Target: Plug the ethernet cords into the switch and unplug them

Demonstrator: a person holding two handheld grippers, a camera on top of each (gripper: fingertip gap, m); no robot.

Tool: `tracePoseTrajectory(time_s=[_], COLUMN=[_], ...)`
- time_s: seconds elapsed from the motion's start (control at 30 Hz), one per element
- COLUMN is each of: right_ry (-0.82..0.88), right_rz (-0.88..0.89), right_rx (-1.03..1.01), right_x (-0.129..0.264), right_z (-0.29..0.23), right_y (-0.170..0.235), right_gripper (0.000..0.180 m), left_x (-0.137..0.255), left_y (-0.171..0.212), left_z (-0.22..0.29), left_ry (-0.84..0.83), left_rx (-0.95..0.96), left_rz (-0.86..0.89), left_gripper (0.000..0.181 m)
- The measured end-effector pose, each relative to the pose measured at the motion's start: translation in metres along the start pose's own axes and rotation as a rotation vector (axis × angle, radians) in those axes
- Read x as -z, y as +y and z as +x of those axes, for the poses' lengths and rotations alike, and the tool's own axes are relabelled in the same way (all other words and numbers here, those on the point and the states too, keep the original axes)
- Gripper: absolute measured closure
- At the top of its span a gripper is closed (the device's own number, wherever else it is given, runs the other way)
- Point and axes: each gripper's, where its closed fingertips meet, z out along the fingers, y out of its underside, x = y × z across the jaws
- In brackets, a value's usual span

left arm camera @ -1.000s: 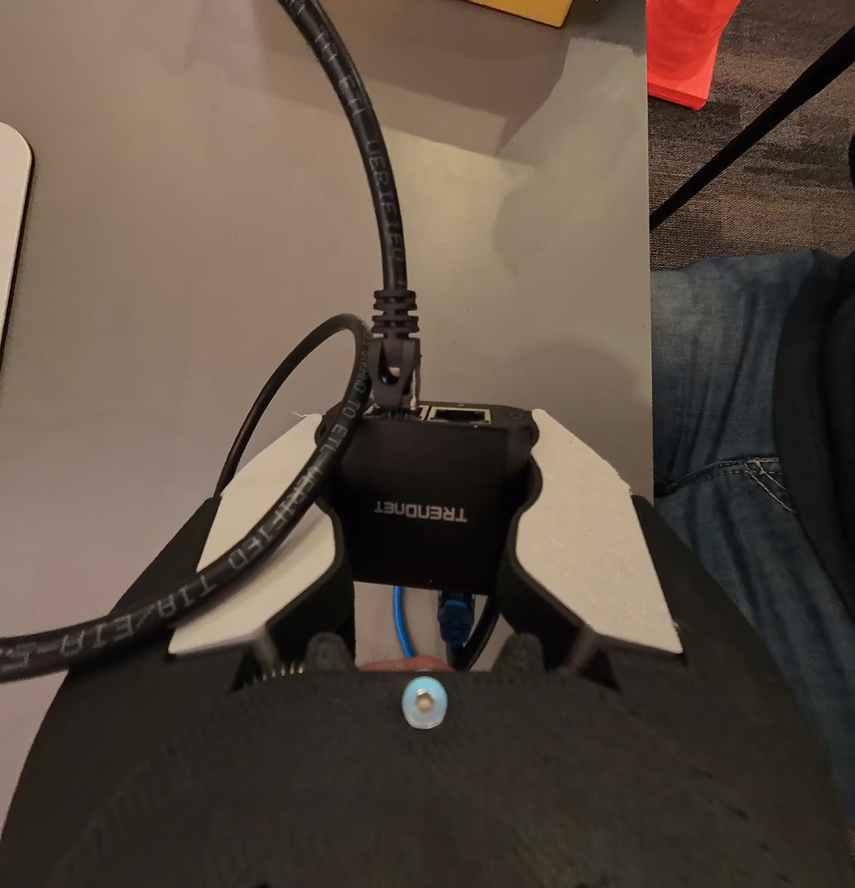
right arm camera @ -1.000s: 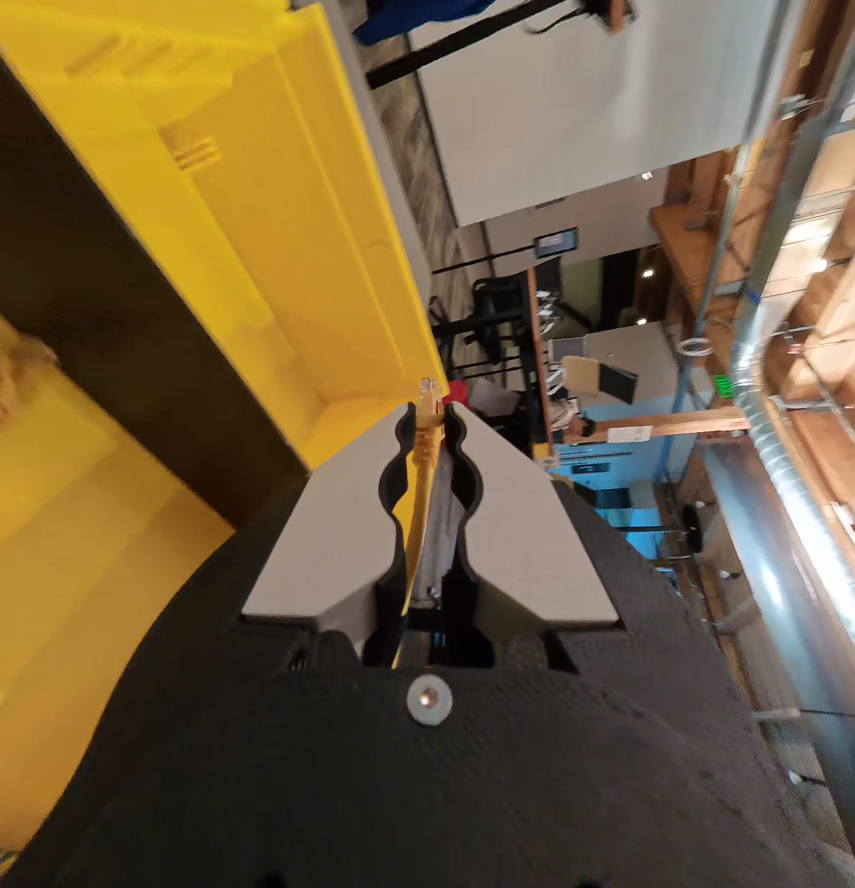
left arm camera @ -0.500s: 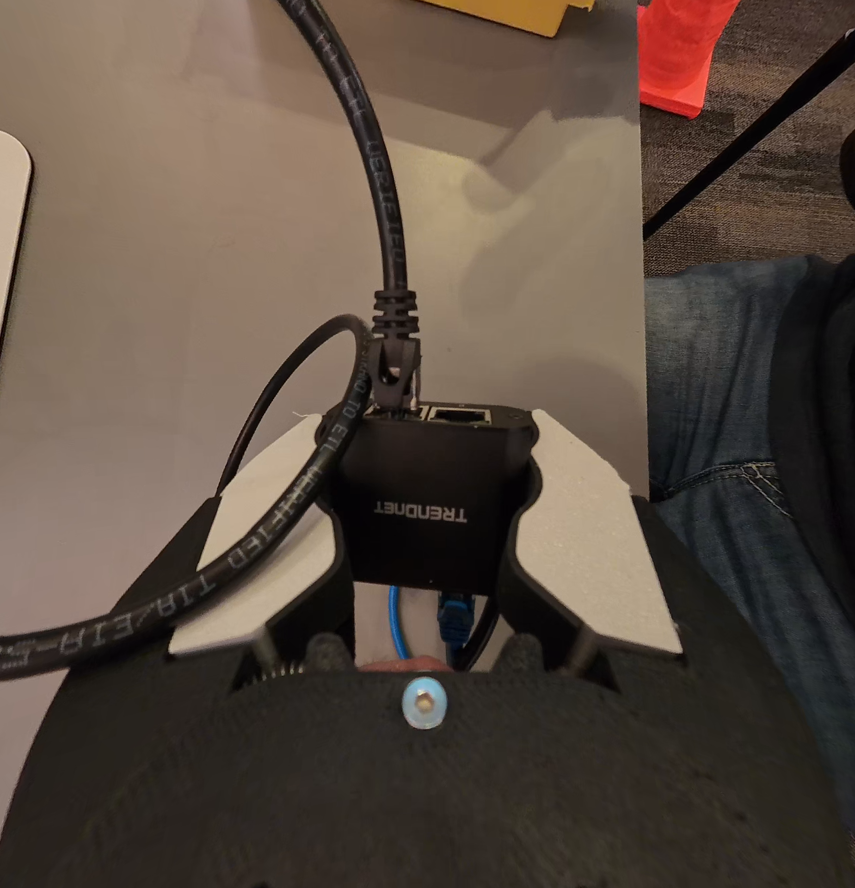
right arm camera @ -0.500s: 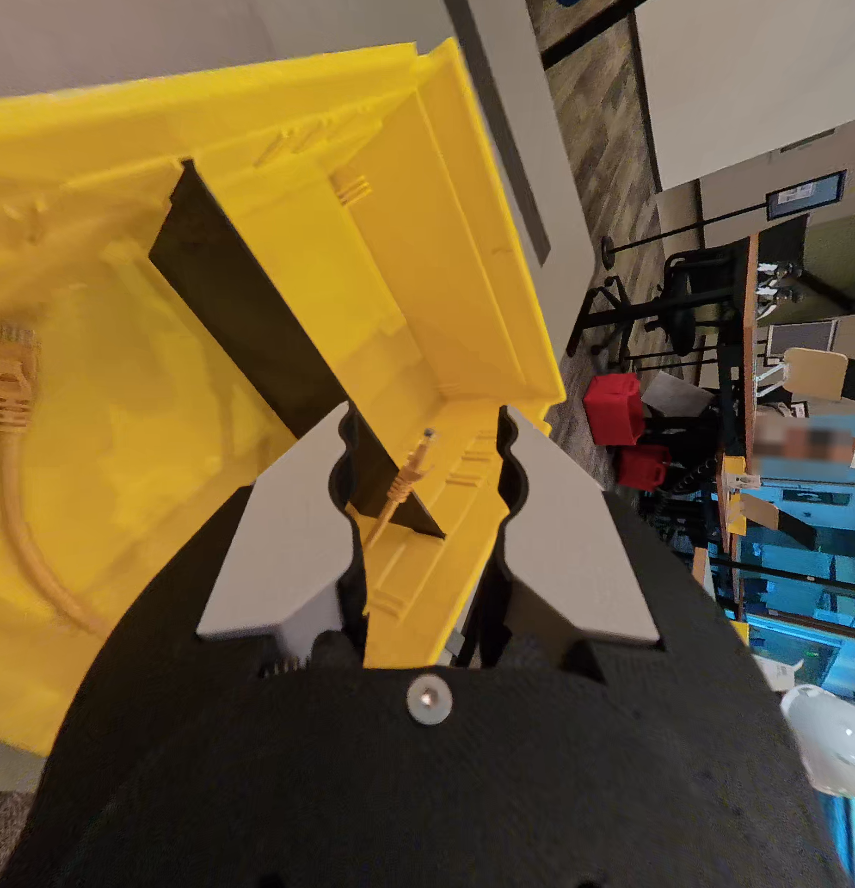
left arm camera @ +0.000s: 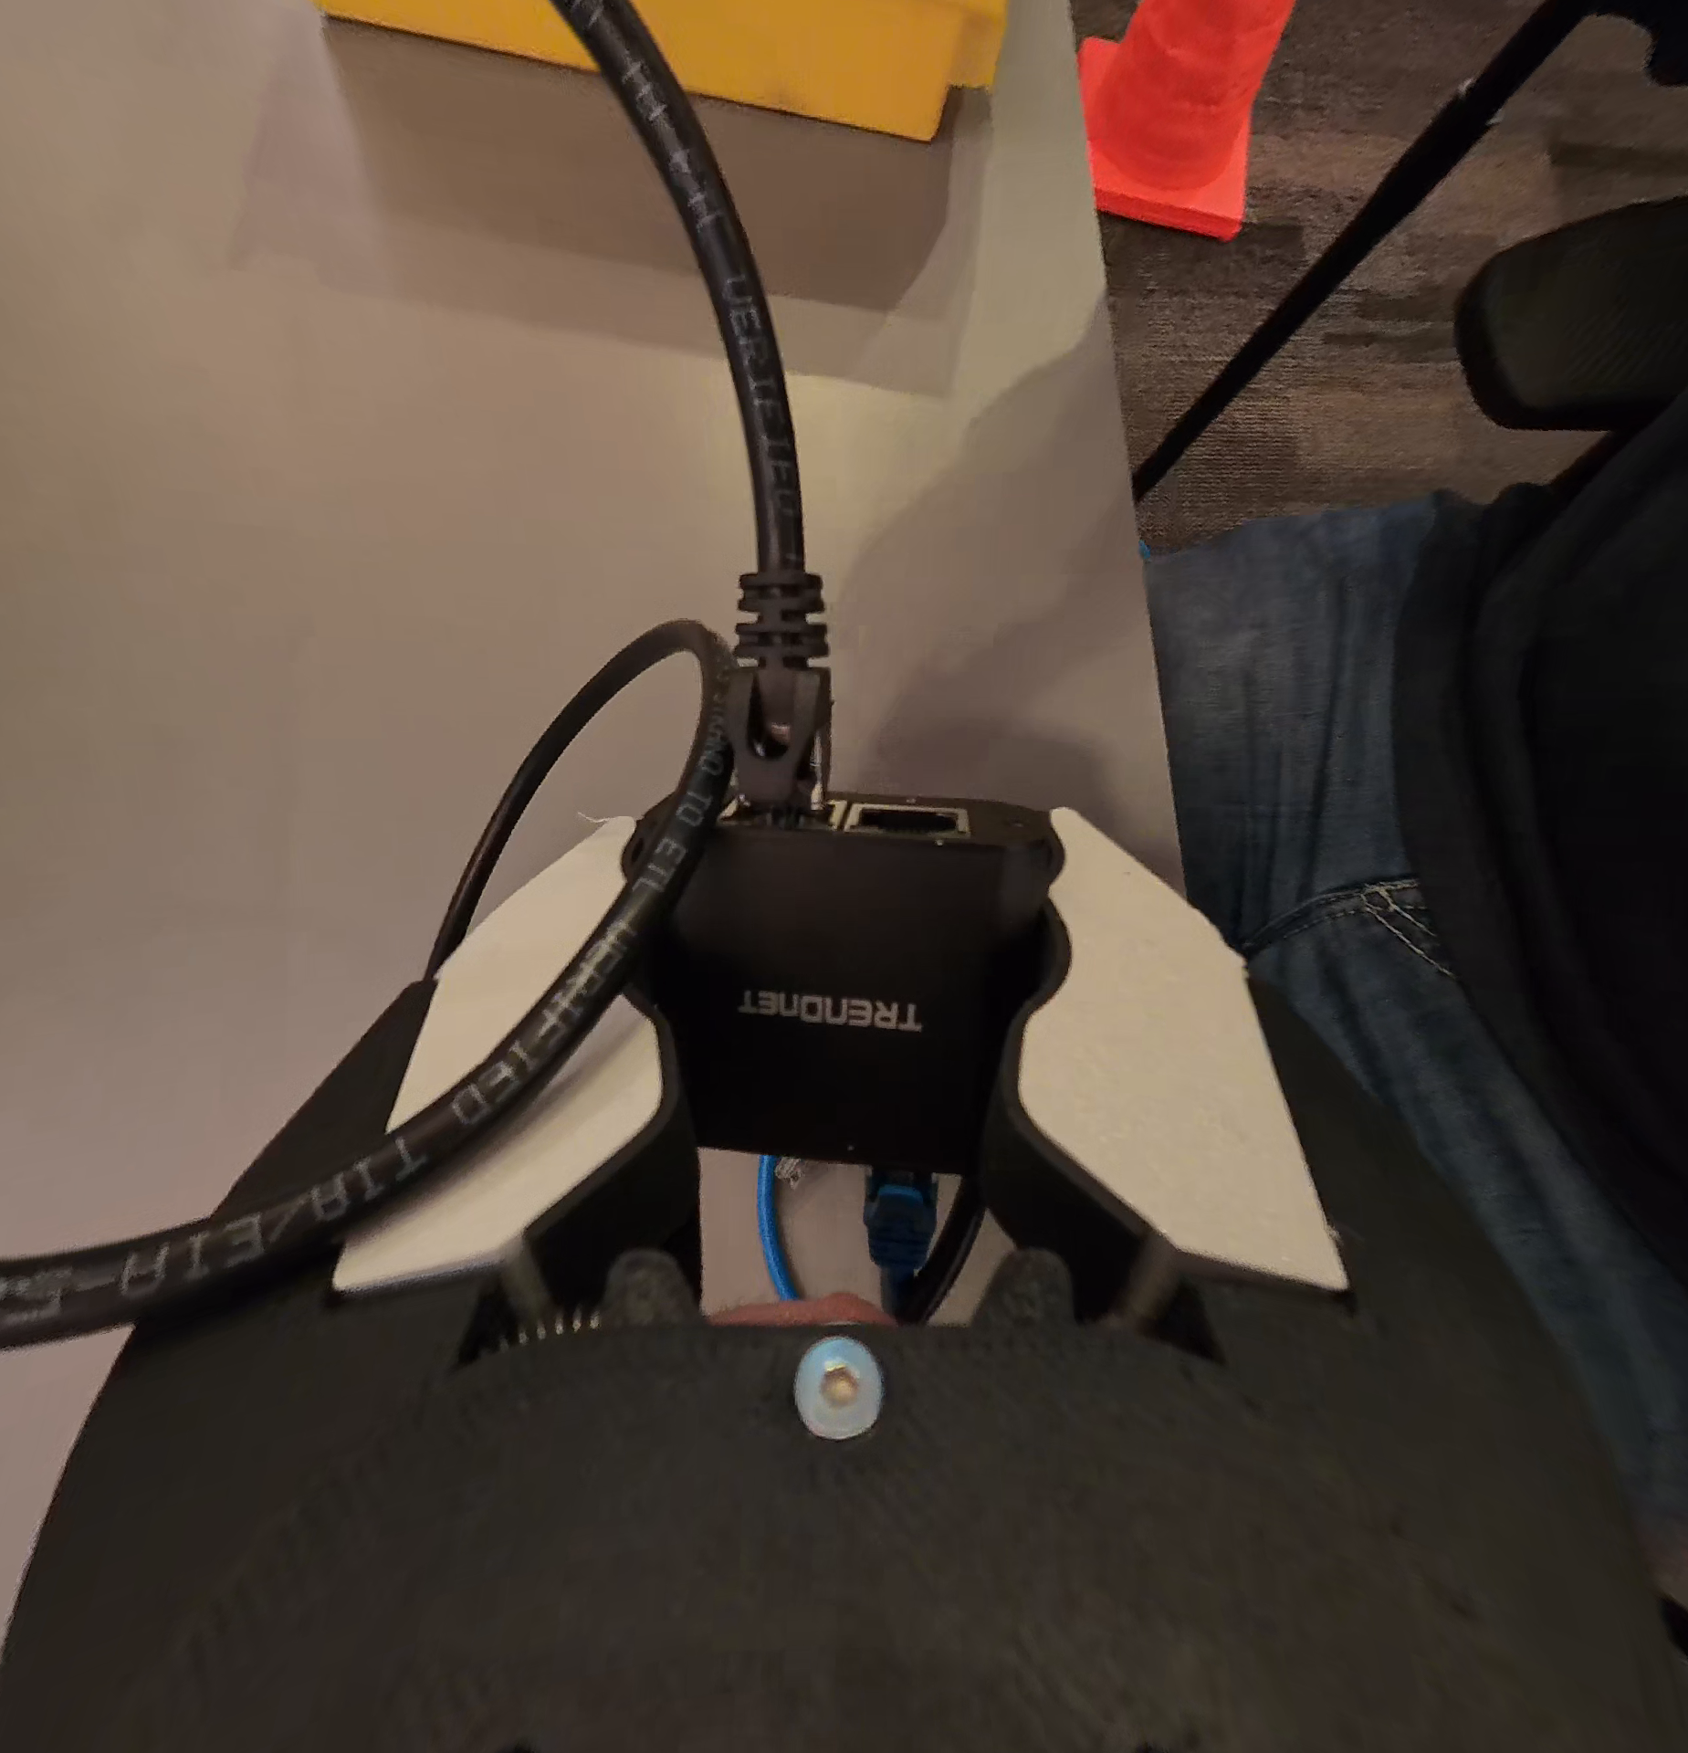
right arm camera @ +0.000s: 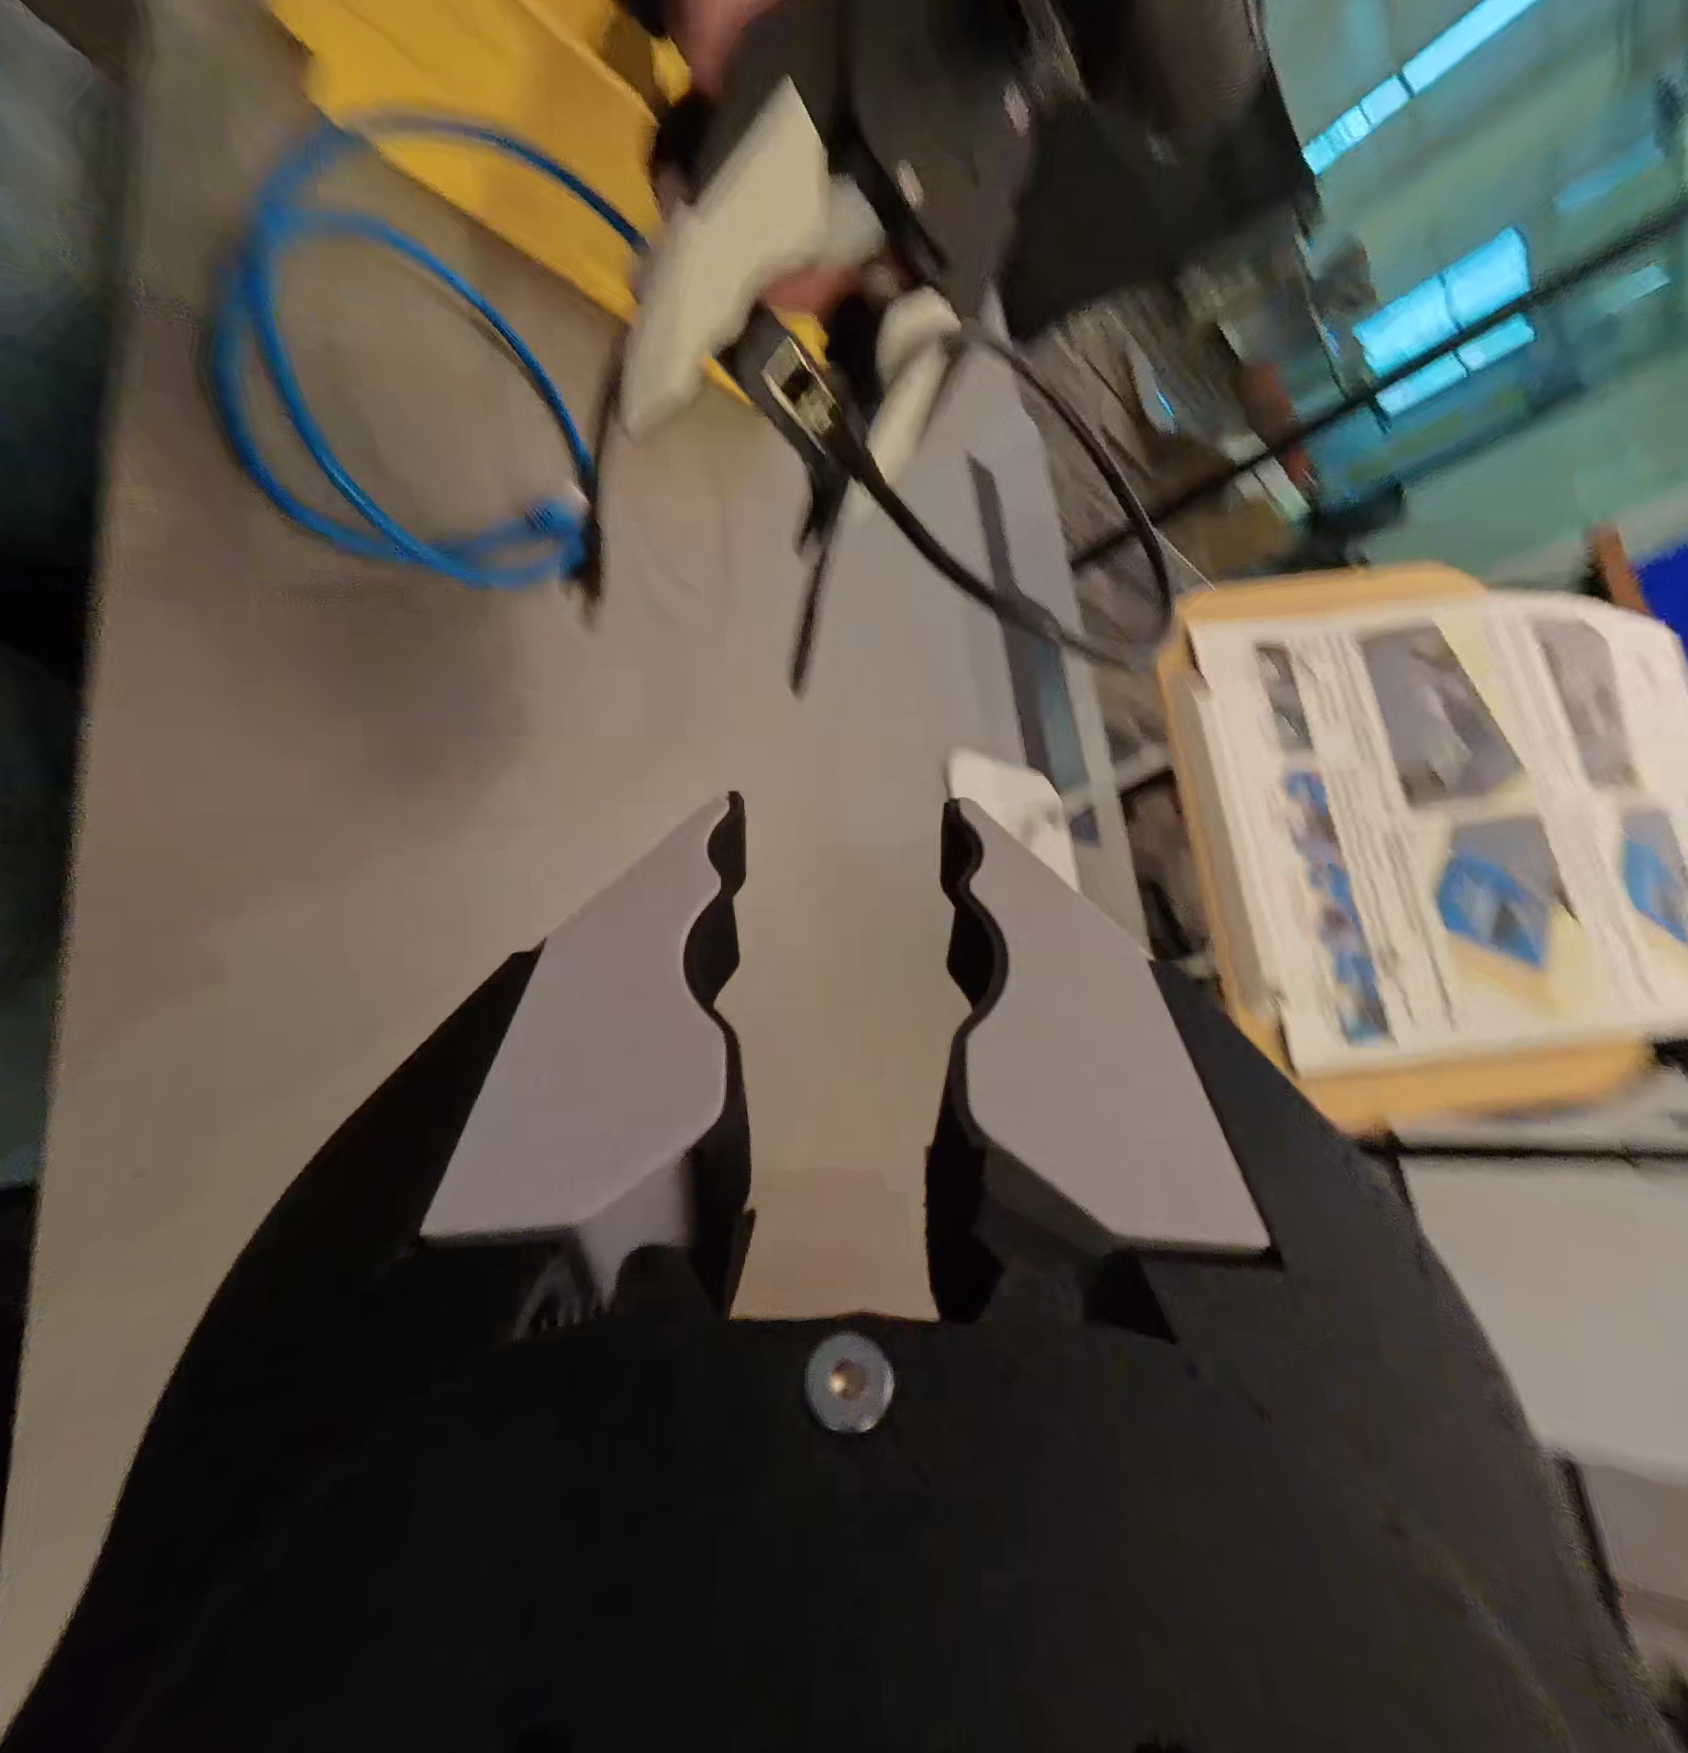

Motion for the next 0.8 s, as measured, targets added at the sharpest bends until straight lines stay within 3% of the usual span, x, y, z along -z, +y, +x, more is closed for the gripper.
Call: tracePoseTrajectory(time_s=[0.1,0.3,0.47,0.63,0.8], right_ry=[-0.122,-0.326,-0.316,-0.077,-0.002], right_rz=[0.112,0.253,0.305,0.257,0.016], right_rx=[-0.028,-0.377,-0.517,-0.126,0.285], right_x=[-0.023,-0.051,-0.066,-0.066,-0.083], right_z=[-0.011,-0.018,-0.023,-0.007,-0.001], right_y=[-0.028,-0.038,-0.053,-0.059,-0.057], right_gripper=[0.138,0.141,0.141,0.125,0.127], left_x=[0.004,0.013,0.012,0.005,-0.002], left_y=[-0.005,-0.013,-0.008,-0.006,-0.007], left_z=[0.006,0.002,-0.004,0.009,0.015], left_ry=[0.031,-0.027,-0.083,0.015,0.047], left_rx=[-0.028,-0.055,-0.062,-0.068,-0.089], left_rz=[0.018,0.074,0.047,0.031,-0.031], left_gripper=[0.106,0.106,0.106,0.106,0.106])
